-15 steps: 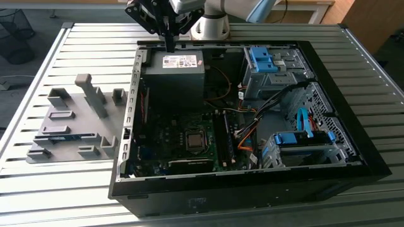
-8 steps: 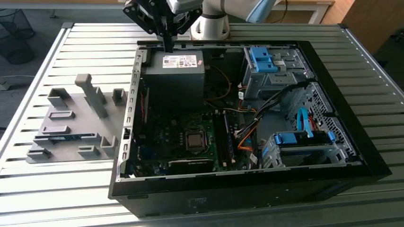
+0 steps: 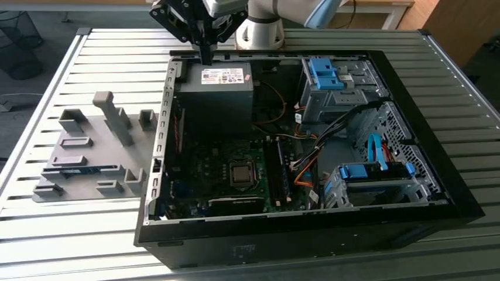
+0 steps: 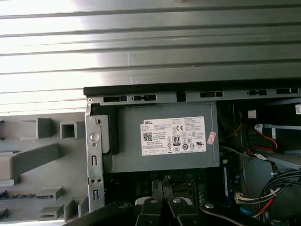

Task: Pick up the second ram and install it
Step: 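Reach for the second ram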

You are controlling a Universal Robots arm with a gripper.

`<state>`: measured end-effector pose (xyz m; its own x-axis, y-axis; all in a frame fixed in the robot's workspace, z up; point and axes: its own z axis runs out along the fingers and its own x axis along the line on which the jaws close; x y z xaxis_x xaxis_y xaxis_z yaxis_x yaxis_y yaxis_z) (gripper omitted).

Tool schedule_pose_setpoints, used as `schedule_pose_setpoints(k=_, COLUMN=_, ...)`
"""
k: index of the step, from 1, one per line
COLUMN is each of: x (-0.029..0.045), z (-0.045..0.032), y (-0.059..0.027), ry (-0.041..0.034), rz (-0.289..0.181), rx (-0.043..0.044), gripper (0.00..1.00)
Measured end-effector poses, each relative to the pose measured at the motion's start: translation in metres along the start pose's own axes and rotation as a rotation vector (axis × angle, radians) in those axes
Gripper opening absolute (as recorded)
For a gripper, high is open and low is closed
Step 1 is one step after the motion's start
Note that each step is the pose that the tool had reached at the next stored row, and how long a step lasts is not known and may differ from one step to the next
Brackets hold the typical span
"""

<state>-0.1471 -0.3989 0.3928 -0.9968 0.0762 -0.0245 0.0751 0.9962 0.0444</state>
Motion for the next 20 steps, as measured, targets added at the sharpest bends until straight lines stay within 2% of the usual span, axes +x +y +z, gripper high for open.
schedule_pose_setpoints(k=20, x=0.0081, z=0.0003, y=-0.0006, ry=0.0000, rz=0.000, rx=0.0000, gripper=0.11)
